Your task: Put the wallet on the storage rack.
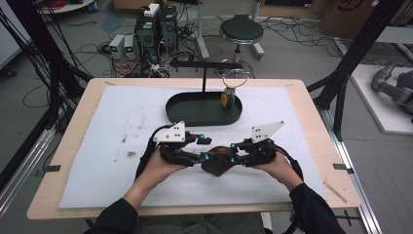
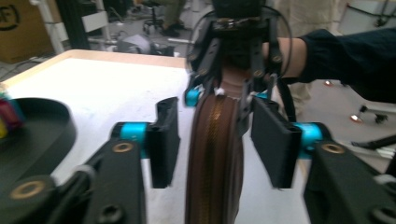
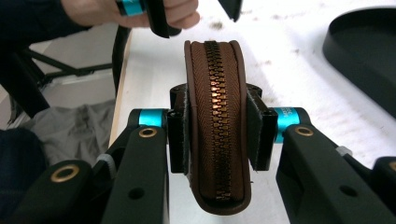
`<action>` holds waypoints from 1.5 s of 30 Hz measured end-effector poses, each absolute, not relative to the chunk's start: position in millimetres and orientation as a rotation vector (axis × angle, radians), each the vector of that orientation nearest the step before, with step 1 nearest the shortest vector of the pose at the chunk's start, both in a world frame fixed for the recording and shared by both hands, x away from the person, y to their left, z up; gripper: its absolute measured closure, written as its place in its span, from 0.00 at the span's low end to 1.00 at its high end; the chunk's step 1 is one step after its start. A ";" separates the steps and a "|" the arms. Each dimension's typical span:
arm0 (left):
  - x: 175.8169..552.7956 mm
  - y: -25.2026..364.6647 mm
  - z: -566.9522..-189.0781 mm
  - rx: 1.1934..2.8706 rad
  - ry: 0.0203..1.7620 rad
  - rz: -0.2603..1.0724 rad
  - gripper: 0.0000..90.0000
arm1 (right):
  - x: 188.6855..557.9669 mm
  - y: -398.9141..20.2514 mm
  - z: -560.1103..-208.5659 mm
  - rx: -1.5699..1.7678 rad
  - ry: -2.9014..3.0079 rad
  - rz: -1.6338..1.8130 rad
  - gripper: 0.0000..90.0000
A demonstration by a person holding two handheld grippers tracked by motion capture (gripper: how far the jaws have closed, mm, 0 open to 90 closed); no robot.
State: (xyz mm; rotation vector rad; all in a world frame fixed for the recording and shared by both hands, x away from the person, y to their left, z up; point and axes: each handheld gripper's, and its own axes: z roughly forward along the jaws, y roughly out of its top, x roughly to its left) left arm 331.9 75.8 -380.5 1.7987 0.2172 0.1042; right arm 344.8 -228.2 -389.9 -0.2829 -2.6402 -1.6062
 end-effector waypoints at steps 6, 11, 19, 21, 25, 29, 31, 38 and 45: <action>338.2 90.9 -384.8 1.767 0.266 0.073 0.43 | 344.8 -240.6 -380.6 -0.312 -2.589 -1.739 0.75; 341.7 90.3 -388.7 1.760 0.271 0.028 0.40 | 344.2 -248.0 -374.8 -0.323 -2.537 -1.837 0.75; 344.1 80.6 -396.5 1.799 0.263 -0.011 0.38 | 341.8 -250.3 -370.4 -0.295 -2.487 -1.907 0.75; 344.5 79.4 -397.5 1.795 0.261 -0.017 0.38 | 341.4 -250.1 -369.7 -0.291 -2.479 -1.908 0.75; 344.2 75.3 -398.6 1.796 0.241 -0.026 0.39 | 341.3 -249.2 -369.5 -0.275 -2.467 -1.913 0.75; 341.2 72.3 -398.5 1.804 0.196 -0.038 0.52 | 340.4 -248.6 -369.3 -0.267 -2.464 -1.912 0.75; 339.6 72.2 -397.6 1.808 0.181 -0.024 0.64 | 340.8 -248.9 -369.4 -0.267 -2.467 -1.912 0.75; 338.2 73.5 -395.4 1.812 0.158 -0.010 0.74 | 341.5 -250.1 -369.9 -0.260 -2.471 -1.911 0.69; 339.5 83.0 -386.0 1.823 0.195 0.051 0.74 | 345.9 -262.7 -368.4 -0.387 -2.514 -1.953 0.47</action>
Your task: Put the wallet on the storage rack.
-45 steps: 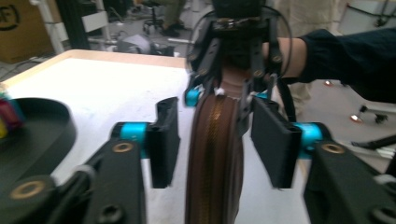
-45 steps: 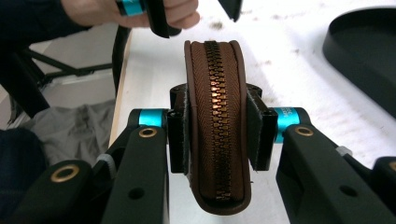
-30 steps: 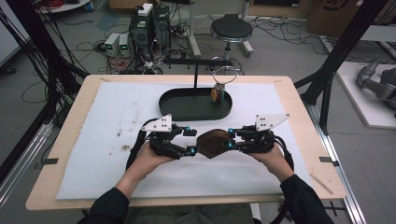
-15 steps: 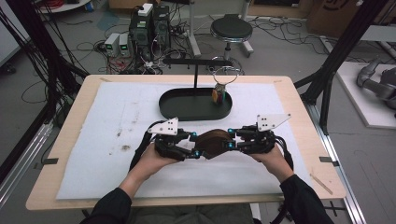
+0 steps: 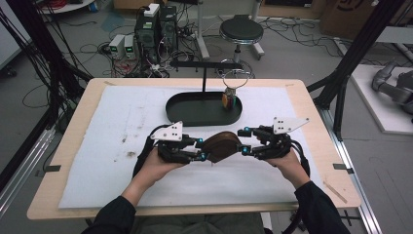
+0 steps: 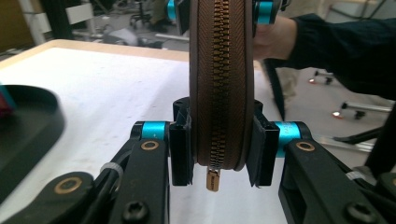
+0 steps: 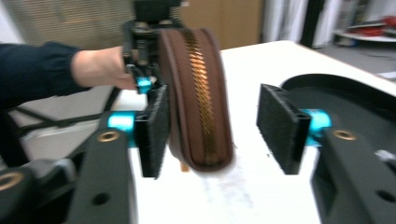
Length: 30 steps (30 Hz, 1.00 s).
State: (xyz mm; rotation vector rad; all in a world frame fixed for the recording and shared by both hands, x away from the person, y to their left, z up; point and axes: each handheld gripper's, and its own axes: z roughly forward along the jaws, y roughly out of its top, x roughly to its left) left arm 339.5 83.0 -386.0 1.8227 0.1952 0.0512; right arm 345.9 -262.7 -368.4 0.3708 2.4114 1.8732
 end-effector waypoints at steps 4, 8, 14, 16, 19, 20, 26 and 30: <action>342.1 89.7 -378.5 1.848 0.244 0.116 0.74 | 348.9 -274.8 -366.6 0.453 2.357 1.774 0.42; 346.3 95.3 -370.3 1.880 0.303 0.178 0.74 | 352.3 -284.7 -366.7 0.536 2.312 1.691 0.38; 356.6 104.3 -359.4 1.905 0.395 0.269 0.74 | 357.1 -299.1 -368.1 0.662 2.224 1.635 0.36; 363.0 107.2 -358.0 1.899 0.439 0.286 0.74 | 358.2 -303.1 -368.9 0.692 2.196 1.613 0.36; 373.7 112.2 -356.4 1.904 0.503 0.317 0.74 | 359.4 -308.0 -368.9 0.736 2.161 1.589 0.36; 378.2 114.1 -355.6 1.907 0.528 0.325 0.74 | 359.7 -309.5 -368.7 0.751 2.150 1.587 0.36; 397.1 118.9 -349.0 1.930 0.617 0.375 0.74 | 362.3 -315.9 -370.7 0.793 2.119 1.567 0.36; 409.5 118.5 -343.7 1.967 0.654 0.424 0.74 | 362.6 -317.7 -371.6 0.805 2.116 1.560 0.37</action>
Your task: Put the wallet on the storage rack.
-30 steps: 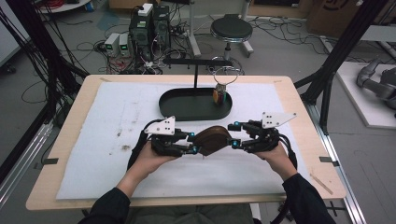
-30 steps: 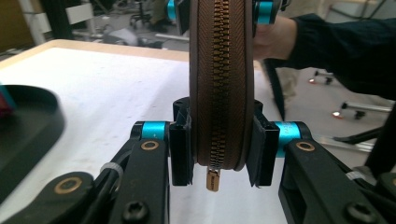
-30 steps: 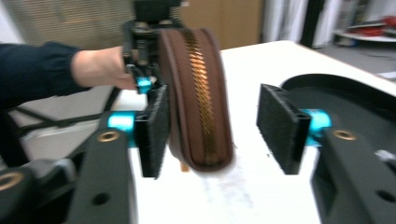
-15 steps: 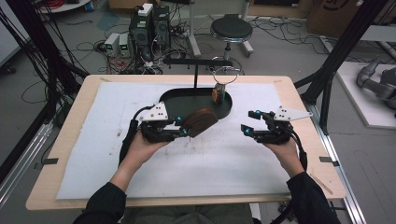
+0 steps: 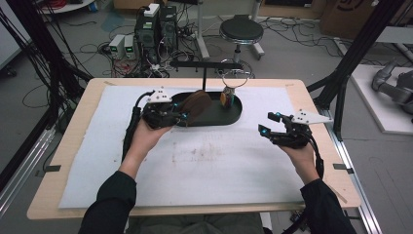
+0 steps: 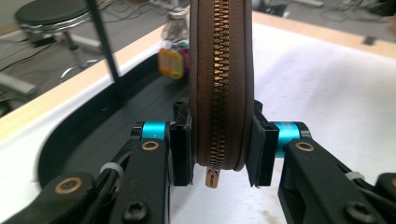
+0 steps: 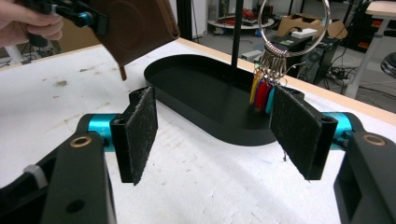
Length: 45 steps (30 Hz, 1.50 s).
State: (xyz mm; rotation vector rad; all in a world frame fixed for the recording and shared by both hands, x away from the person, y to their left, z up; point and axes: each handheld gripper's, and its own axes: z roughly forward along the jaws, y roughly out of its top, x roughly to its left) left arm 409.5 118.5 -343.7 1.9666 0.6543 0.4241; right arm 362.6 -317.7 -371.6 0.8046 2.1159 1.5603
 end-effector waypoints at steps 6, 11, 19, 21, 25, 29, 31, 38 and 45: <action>427.4 116.2 -342.3 2.014 0.686 0.463 0.74 | 362.5 -318.3 -371.2 0.794 2.111 1.561 0.37; 438.9 112.3 -348.0 2.054 0.709 0.463 0.74 | 361.7 -318.3 -370.9 0.794 2.110 1.565 0.37; 454.0 104.5 -362.1 2.094 0.746 0.459 0.74 | 361.6 -320.0 -370.9 0.798 2.111 1.562 0.37; 457.3 103.2 -366.2 2.107 0.755 0.467 0.74 | 361.3 -320.4 -370.8 0.803 2.112 1.562 0.37; 464.3 100.9 -374.8 2.118 0.776 0.467 0.74 | 361.6 -321.3 -370.9 0.799 2.109 1.560 0.37; 471.4 97.5 -381.8 2.132 0.787 0.461 0.74 | 362.0 -321.8 -371.0 0.800 2.109 1.561 0.37; 474.7 94.4 -383.6 2.151 0.787 0.463 0.74 | 362.0 -321.3 -371.2 0.803 2.112 1.562 0.37; 486.2 76.2 -385.5 2.200 0.763 0.435 0.74 | 361.5 -320.1 -371.3 0.794 2.119 1.559 0.37; 491.2 65.9 -393.3 2.244 0.759 0.428 0.74 | 360.1 -321.7 -371.3 0.797 2.120 1.559 0.37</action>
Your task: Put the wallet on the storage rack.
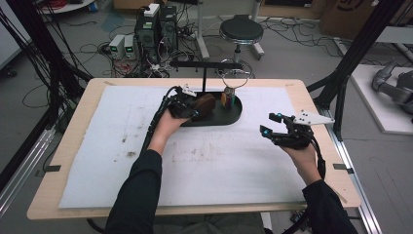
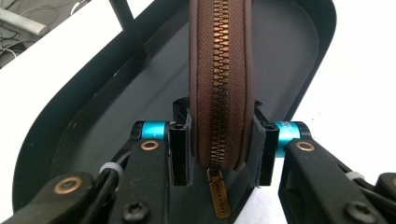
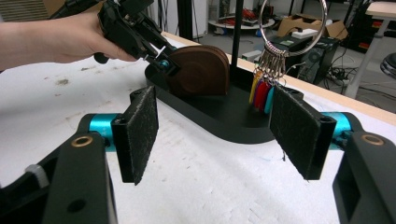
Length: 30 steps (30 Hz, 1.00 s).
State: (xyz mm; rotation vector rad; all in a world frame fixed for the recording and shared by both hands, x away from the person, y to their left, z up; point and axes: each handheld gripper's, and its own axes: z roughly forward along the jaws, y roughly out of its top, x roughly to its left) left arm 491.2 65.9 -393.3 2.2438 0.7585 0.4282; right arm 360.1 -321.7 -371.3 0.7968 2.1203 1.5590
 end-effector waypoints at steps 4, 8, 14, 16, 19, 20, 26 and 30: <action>493.6 63.7 -393.6 2.238 0.777 0.418 0.72 | 360.7 -322.6 -371.8 0.800 2.118 1.560 0.37; 495.4 61.3 -395.0 2.234 0.789 0.435 0.71 | 360.9 -322.2 -372.0 0.802 2.120 1.557 0.37; 496.6 63.3 -395.4 2.210 0.833 0.456 0.60 | 360.8 -321.8 -372.4 0.798 2.125 1.554 0.37; 495.5 66.0 -394.0 2.195 0.849 0.489 0.55 | 360.9 -322.4 -372.5 0.798 2.120 1.554 0.37; 492.9 73.3 -390.7 2.160 0.895 0.556 0.45 | 360.3 -323.5 -372.3 0.806 2.114 1.557 0.37; 491.8 76.2 -389.6 2.150 0.908 0.569 0.42 | 360.5 -324.1 -372.2 0.805 2.111 1.557 0.37; 479.2 97.3 -379.5 2.087 0.913 0.610 0.39 | 360.4 -324.4 -372.4 0.810 2.108 1.554 0.37; 467.1 110.7 -371.7 2.047 0.903 0.578 0.36 | 360.3 -324.6 -372.5 0.813 2.108 1.547 0.37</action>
